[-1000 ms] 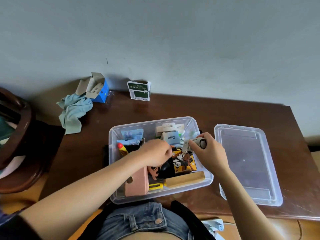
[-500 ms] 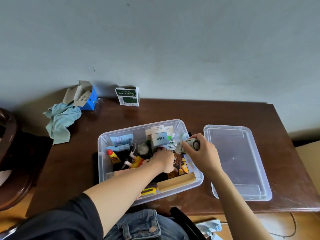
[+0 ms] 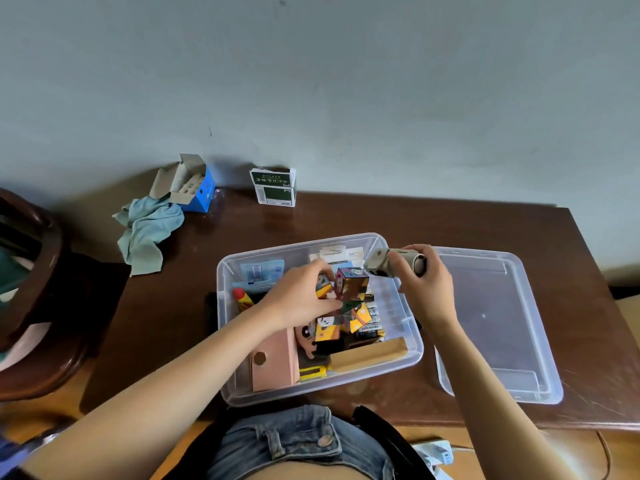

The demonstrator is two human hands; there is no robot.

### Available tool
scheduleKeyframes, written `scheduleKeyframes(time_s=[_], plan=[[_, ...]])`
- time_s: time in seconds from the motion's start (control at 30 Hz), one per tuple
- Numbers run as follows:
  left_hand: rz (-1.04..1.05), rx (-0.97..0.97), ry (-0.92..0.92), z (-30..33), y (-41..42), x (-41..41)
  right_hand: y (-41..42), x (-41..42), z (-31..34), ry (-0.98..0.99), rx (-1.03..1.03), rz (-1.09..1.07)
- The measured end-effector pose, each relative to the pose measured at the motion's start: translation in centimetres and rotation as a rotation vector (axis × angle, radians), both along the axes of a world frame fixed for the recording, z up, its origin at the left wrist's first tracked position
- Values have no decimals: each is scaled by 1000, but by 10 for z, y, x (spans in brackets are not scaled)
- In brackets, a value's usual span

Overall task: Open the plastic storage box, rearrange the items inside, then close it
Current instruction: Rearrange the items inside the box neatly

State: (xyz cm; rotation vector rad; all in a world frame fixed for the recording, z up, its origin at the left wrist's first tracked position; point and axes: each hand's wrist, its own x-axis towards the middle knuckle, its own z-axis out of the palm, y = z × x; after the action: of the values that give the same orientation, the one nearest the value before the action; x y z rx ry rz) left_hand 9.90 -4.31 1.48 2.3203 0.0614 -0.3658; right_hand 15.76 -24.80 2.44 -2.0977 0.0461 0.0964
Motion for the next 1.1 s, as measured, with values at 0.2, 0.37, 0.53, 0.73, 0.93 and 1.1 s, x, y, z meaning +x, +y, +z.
scheduleKeyframes(time_s=[0.2, 0.37, 0.53, 0.73, 0.93, 1.1], plan=[[292, -68, -102, 23, 66, -28, 6, -3, -8, 52, -166, 135], [421, 58, -66, 24, 96, -40, 7, -11, -18, 66, -319, 255], [295, 494, -179, 19, 79, -44, 8, -14, -22, 52, -413, 313], [-109, 245, -227, 18, 15, -21, 7, -15, -23, 58, -420, 318], [-538, 551, 204, -27, -31, 12, 4, -15, -26, 50, -438, 295], [-589, 566, 250, -50, -46, 19, 5, -13, -34, 21, -503, 309]])
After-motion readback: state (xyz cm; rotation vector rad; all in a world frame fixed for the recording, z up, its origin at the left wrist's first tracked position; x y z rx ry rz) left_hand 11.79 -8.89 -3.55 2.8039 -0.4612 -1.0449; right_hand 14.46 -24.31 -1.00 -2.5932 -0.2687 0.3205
